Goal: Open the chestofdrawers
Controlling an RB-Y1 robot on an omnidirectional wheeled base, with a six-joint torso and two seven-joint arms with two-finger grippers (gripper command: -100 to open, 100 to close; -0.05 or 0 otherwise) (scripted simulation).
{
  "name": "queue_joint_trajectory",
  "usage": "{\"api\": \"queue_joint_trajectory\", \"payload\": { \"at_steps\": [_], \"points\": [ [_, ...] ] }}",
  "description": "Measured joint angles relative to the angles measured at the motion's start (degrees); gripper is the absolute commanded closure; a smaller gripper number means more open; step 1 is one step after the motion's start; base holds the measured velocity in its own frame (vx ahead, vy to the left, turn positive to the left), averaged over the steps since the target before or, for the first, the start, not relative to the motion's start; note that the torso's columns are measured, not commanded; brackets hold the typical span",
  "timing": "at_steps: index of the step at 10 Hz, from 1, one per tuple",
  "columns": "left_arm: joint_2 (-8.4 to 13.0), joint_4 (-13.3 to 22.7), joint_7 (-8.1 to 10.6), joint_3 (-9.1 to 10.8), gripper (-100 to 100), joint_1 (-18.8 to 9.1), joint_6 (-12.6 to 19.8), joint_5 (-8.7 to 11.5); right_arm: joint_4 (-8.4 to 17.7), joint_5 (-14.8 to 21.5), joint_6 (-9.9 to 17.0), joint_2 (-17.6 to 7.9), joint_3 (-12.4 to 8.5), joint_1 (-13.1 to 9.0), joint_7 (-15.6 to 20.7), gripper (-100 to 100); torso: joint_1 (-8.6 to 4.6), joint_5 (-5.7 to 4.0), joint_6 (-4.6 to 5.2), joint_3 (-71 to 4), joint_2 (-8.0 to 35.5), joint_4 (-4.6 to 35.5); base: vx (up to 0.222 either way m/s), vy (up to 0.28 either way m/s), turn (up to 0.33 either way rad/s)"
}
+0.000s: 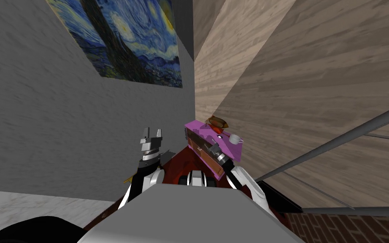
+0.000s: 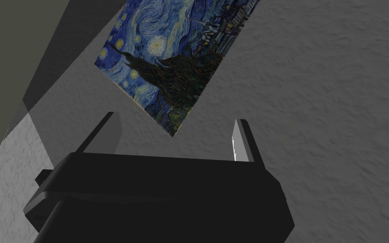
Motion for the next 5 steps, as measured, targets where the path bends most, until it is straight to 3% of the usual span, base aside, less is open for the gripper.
{"api": "queue_joint_trajectory", "payload": {
  "at_steps": [5],
  "points": [
    [0.0, 0.0, 0.0, 0.0, 0, 0.0, 0.0, 0.0, 4.0, 7.3, 2.8, -2.8, 3.0, -2.6, 5.6, -100, 0.0, -0.01, -0.01, 0.0, 0.0, 0.0, 0.045, 0.048, 0.013]
  ]
}}
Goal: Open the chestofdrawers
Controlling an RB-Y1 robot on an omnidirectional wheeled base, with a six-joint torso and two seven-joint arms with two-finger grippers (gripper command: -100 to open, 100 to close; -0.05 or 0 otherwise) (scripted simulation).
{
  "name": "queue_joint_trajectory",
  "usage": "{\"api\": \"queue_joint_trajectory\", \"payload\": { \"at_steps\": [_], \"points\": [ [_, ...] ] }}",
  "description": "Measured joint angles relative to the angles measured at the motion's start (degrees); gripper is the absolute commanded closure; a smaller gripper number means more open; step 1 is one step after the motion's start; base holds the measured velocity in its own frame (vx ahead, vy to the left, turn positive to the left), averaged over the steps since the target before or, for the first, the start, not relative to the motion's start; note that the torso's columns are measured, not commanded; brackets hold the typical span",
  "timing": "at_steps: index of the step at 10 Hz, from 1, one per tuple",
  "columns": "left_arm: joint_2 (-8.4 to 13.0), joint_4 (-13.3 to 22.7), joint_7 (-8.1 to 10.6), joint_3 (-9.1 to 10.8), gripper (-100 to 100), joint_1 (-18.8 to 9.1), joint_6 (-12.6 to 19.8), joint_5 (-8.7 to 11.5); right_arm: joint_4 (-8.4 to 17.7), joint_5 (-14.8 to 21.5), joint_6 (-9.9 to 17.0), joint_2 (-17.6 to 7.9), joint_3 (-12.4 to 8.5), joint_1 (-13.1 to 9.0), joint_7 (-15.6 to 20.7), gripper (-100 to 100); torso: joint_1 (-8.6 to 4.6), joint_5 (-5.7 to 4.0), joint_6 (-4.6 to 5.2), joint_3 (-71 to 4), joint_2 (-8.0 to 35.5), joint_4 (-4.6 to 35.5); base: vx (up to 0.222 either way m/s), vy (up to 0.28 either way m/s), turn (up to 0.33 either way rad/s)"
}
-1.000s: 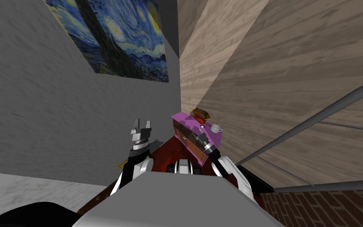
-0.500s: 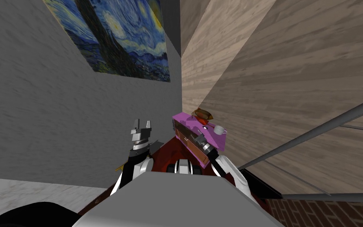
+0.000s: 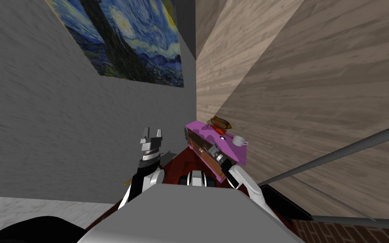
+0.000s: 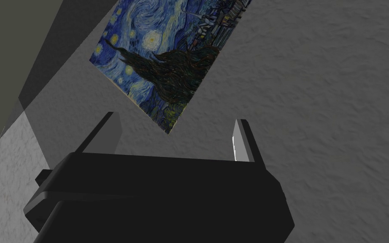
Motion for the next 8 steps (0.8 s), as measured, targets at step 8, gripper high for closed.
{"api": "queue_joint_trajectory", "payload": {
  "at_steps": [8],
  "points": [
    [0.0, 0.0, 0.0, 0.0, 0, 0.0, 0.0, 0.0, 5.7, 10.8, 4.6, -5.4, 4.4, -3.7, 8.0, -100, 0.0, 0.0, 0.0, 0.0, 0.0, 0.0, 0.053, 0.053, 0.016]
  ]
}}
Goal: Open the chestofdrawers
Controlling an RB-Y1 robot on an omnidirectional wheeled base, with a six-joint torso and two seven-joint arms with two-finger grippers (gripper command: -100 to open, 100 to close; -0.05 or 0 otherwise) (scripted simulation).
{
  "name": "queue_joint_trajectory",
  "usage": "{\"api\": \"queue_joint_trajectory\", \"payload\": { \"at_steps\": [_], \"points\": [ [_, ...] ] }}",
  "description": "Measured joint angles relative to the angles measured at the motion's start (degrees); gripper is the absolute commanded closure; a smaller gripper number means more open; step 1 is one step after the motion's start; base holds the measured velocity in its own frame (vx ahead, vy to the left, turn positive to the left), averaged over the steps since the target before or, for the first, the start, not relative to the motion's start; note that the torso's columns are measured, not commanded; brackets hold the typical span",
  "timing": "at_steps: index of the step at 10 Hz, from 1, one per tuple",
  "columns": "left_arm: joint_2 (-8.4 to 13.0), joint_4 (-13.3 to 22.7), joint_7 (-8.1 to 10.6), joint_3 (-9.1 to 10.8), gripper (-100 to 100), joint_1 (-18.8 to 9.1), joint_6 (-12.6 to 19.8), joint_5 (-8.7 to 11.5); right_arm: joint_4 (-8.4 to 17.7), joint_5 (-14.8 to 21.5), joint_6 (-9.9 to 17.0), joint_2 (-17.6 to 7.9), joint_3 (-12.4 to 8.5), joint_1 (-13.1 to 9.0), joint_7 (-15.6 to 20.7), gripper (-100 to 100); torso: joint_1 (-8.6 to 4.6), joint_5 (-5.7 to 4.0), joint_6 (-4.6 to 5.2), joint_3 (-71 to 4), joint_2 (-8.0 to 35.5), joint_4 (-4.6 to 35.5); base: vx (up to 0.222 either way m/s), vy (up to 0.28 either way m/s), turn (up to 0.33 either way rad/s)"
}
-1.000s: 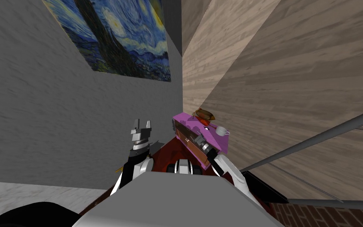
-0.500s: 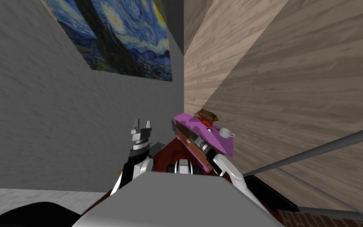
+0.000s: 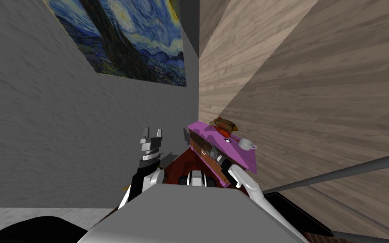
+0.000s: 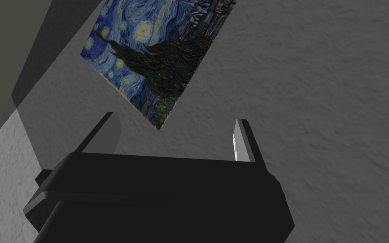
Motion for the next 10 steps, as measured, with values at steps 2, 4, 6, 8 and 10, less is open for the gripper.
{"api": "queue_joint_trajectory", "payload": {
  "at_steps": [2, 4, 6, 8, 10],
  "points": [
    [0.0, 0.0, 0.0, 0.0, 0, 0.0, 0.0, 0.0, 2.6, 3.1, 1.1, -1.3, 1.1, -1.5, 2.7, -100, 0.01, 0.01, 0.01, 0.0, 0.0, 0.0, 0.064, 0.054, 0.012],
    [0.0, 0.0, 0.0, 0.0, 0, 0.0, 0.0, 0.0, 3.4, 6.0, 2.9, -3.0, 2.7, -2.2, 4.5, -100, -0.07, -0.02, 0.01, 0.0, 0.0, 0.0, 0.049, 0.034, 0.012],
    [0.0, 0.0, 0.0, 0.0, 0, 0.0, 0.0, 0.0, 6.2, 9.4, 3.1, -3.5, 2.9, -3.0, 8.0, -100, 0.07, 0.01, 0.0, 0.0, 0.0, 0.0, 0.062, 0.06, 0.015],
    [0.0, 0.0, 0.0, 0.0, 0, 0.0, 0.0, 0.0, 6.9, 12.0, 5.1, -6.1, 5.1, -4.4, 8.8, -100, 0.03, 0.01, 0.0, 0.0, 0.0, 0.0, 0.054, 0.061, 0.017],
    [0.0, 0.0, 0.0, 0.0, 0, 0.0, 0.0, 0.0, 9.0, 15.4, 6.2, -7.7, 6.2, -5.6, 11.8, -100, -0.01, 0.0, 0.0, 0.0, -0.1, 0.0, 0.067, 0.059, 0.017]
  ]
}}
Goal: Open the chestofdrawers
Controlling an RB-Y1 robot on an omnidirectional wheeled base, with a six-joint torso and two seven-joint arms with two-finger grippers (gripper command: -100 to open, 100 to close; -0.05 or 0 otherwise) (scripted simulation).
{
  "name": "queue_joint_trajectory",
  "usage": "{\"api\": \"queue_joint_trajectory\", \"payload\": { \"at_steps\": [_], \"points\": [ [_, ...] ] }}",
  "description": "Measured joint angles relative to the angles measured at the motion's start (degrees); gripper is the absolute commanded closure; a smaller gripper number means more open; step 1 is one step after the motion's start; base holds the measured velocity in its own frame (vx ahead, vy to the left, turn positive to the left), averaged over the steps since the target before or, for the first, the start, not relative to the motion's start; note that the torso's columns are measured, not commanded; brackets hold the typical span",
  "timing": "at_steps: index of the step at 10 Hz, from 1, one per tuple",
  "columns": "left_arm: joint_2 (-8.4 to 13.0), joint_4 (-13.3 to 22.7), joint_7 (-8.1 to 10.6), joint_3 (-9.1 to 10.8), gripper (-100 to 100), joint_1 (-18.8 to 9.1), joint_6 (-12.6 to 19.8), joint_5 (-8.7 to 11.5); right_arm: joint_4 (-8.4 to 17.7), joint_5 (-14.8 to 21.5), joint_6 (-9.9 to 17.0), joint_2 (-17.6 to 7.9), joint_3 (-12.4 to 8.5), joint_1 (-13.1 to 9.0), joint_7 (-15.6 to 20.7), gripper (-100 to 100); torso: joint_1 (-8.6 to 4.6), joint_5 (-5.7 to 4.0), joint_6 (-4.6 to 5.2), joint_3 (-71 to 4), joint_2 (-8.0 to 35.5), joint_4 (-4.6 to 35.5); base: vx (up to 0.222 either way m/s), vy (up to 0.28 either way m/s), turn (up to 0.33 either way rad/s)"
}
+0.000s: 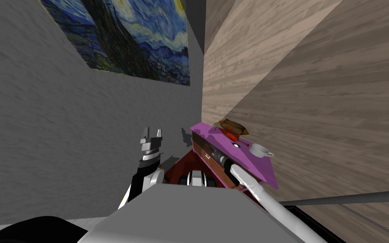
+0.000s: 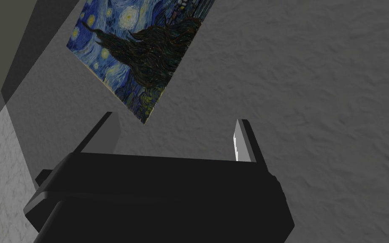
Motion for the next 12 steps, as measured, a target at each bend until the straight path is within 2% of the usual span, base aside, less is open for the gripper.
{"api": "queue_joint_trajectory", "payload": {
  "at_steps": [1, 2, 3, 4, 5, 6, 7, 8, 10, 12],
  "points": [
    [0.0, 0.0, 0.0, 0.0, 0, 0.0, 0.0, 0.0, 0.0, 1.6, 2.6, -2.6, 2.8, -1.0, 0.0, -100, 0.0, 0.0, 0.0, 0.0, 0.1, 0.0, 0.038, 0.035, 0.006],
    [0.0, 0.0, 0.0, 0.0, 0, 0.0, 0.0, 0.0, 0.9, 2.9, 2.0, -1.4, 1.3, -0.7, 1.1, -100, -0.05, -0.02, 0.01, 0.1, 0.1, 0.0, 0.032, 0.028, 0.009],
    [0.0, 0.0, 0.0, 0.0, 0, 0.0, 0.0, 0.0, 1.5, 3.3, 2.4, -2.6, 2.5, -1.6, 2.0, -100, -0.05, -0.02, 0.0, 0.1, 0.1, 0.0, 0.034, 0.03, 0.015],
    [0.0, 0.0, 0.0, 0.0, 0, 0.0, 0.0, 0.0, 2.3, 5.0, 1.9, -2.1, 1.3, -1.3, 3.3, -100, -0.01, -0.01, 0.01, 0.1, 0.1, 0.0, 0.044, 0.037, 0.014],
    [0.0, 0.0, 0.0, 0.0, 0, 0.0, 0.0, 0.0, 2.8, 6.0, 2.8, -3.8, 3.0, -2.2, 4.1, -100, 0.03, 0.01, -0.01, 0.0, 0.0, 0.0, 0.041, 0.035, 0.012],
    [0.0, 0.0, 0.0, 0.0, 0, 0.0, 0.0, 0.0, 3.4, 7.7, 2.7, -3.5, 2.3, -2.0, 5.1, -100, 0.04, 0.0, 0.0, 0.0, 0.0, 0.0, 0.017, 0.015, 0.0],
    [0.0, 0.0, 0.0, 0.0, 0, 0.0, 0.0, 0.0, 3.4, 8.0, 2.5, -3.5, 2.1, -2.0, 5.4, -100, -0.03, -0.01, 0.0, 0.1, 0.1, 0.0, 0.0, 0.0, 0.0],
    [0.0, 0.0, 0.0, 0.0, 0, 0.0, 0.0, 0.0, 3.4, 7.9, 2.5, -3.5, 2.1, -2.0, 5.3, 100, -0.05, -0.02, 0.0, 0.1, 0.1, 0.0, 0.0, 0.0, 0.0],
    [0.0, 0.0, 0.0, -0.01, 0, 0.0, 0.0, 0.0, 2.8, 7.5, 3.2, -4.2, 2.6, -2.7, 5.2, 100, 0.13, -0.09, 0.06, 0.1, 0.1, -0.3, -0.076, 0.104, -0.045],
    [0.0, 0.0, 0.0, -0.01, 0, 0.0, 0.0, 0.0, 2.5, 9.3, 0.5, -2.6, -0.4, -0.8, 5.6, 100, 0.13, 0.0, -0.01, 0.1, 0.1, 0.0, -0.101, 0.124, -0.03]
  ]
}}
